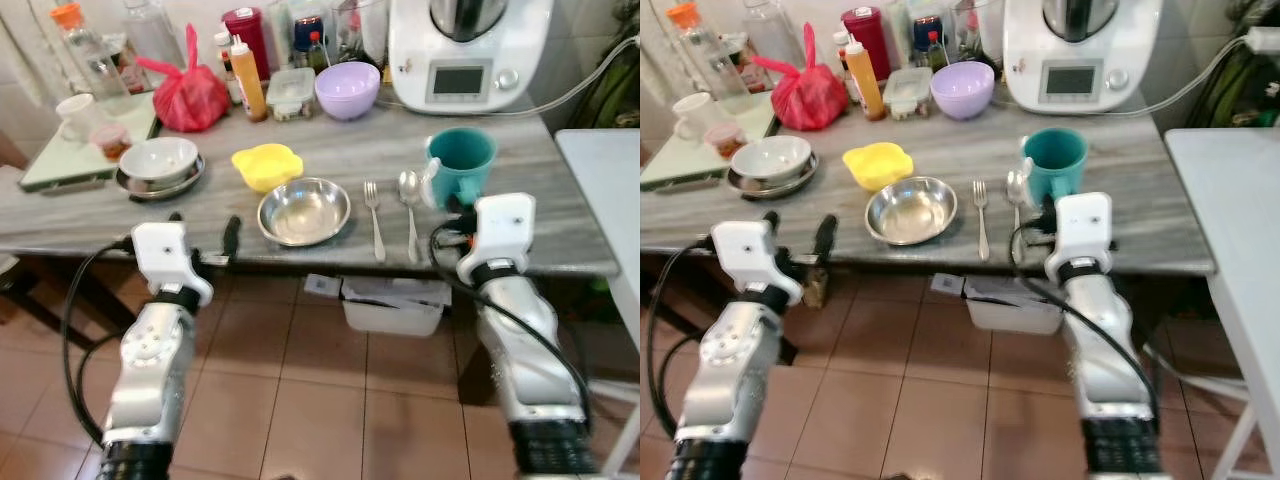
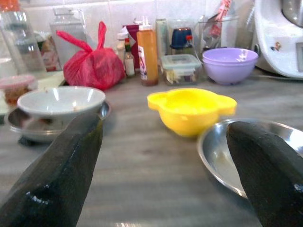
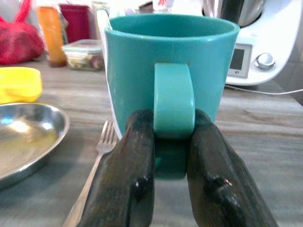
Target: Setting the table
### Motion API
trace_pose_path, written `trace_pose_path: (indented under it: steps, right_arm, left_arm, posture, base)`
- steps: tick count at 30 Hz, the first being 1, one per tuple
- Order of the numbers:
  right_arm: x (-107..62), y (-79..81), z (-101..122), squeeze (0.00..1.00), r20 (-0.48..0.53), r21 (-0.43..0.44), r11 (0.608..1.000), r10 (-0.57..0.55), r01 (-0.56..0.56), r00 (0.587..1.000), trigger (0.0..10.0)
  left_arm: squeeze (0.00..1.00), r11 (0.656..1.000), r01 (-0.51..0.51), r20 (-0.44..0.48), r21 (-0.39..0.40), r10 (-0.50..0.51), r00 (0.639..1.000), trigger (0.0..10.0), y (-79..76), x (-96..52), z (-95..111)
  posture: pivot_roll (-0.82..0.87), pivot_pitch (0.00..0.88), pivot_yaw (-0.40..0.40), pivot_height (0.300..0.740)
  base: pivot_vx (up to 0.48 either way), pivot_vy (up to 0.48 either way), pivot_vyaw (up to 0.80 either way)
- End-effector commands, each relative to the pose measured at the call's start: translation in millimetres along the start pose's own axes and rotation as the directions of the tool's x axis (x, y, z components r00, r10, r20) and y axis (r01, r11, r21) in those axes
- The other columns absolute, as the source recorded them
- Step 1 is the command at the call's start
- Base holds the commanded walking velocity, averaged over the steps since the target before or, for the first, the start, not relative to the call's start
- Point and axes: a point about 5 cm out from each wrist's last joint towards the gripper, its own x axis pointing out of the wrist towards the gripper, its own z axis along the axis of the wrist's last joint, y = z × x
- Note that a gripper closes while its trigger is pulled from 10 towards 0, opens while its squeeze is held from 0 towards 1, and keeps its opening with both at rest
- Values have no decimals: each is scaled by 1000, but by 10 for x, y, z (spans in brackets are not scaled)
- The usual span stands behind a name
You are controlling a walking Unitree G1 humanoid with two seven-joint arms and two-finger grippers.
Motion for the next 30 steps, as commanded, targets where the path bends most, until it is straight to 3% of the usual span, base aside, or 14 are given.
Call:
trace_pose_path:
  steps: [1, 11, 30]
  right_arm:
    - [10, -40, 66, 0, 27, 2, 1000, -6, 6, 1000, 10000]
    - [26, 8, 120, 0, 51, -8, 1000, 21, -21, 998, 10000]
    - [22, 96, 153, 0, 64, 16, 995, 96, -97, 993, 10000]
  left_arm:
    - [0, 1000, 9, 4, 10, -9, 1000, 10000, -21, 5, 13]
    - [0, 1000, 15, 8, -6, -15, 1000, 10000, -25, -20, 26]
    - [0, 995, 100, 20, -28, -99, 995, 10000, -143, -281, 70]
  posture:
    - [-125, 105, 141, 740]
    - [-121, 103, 137, 740]
    - [-114, 105, 130, 740]
  base:
    - [480, 0, 0]
    - [453, 0, 0]
    - [0, 0, 0]
